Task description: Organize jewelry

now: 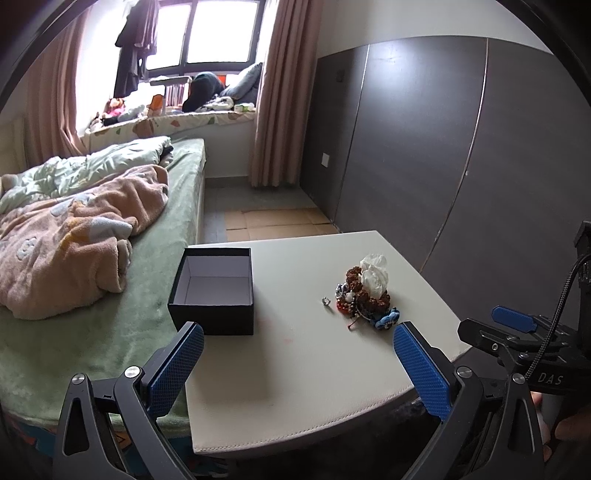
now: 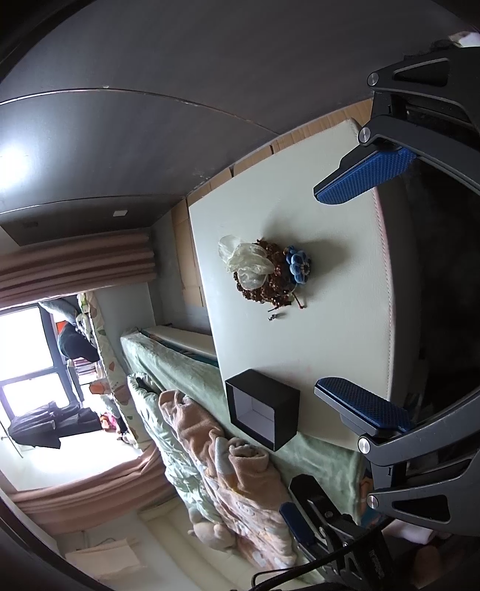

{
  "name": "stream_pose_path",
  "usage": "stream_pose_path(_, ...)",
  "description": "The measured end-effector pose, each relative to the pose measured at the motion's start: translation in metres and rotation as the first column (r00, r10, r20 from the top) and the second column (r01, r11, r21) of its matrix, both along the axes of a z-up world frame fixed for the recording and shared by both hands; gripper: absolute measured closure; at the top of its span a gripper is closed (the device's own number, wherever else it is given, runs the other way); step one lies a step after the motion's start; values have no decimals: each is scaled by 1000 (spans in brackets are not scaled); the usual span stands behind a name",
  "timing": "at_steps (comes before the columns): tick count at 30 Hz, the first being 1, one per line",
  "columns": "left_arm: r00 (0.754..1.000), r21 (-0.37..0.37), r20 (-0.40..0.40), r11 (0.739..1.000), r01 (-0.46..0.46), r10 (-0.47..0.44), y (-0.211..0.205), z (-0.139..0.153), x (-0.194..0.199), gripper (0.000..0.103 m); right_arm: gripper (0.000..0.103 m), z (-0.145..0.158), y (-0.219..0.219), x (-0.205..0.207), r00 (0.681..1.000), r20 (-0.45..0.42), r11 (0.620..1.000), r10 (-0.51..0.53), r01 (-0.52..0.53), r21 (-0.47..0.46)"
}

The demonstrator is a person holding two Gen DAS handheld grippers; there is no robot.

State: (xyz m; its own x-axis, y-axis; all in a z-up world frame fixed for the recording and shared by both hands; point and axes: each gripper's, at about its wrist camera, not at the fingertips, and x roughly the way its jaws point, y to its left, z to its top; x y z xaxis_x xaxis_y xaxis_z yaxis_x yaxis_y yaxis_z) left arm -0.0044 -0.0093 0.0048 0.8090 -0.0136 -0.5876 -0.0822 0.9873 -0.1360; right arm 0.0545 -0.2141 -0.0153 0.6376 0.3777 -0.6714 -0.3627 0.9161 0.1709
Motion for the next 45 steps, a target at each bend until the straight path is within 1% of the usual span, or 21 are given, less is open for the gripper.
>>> stream_pose_path(19,1000,1,3,1000,3,-3,-2,1,-1,0,8,1,-4,4,1000,-4,1000,-9,9,3)
stream_pose_path(33,1000,-2,2,1000,7,-7,-1,2,-3,0,8,0,-2,3,1000,15,1000,-4,4,-11)
stream_pose_path(45,1000,-16,-15,1000,4,-4,-1,1,4,0,8,0,-5,5,1000,-7,1000,-22,22,7)
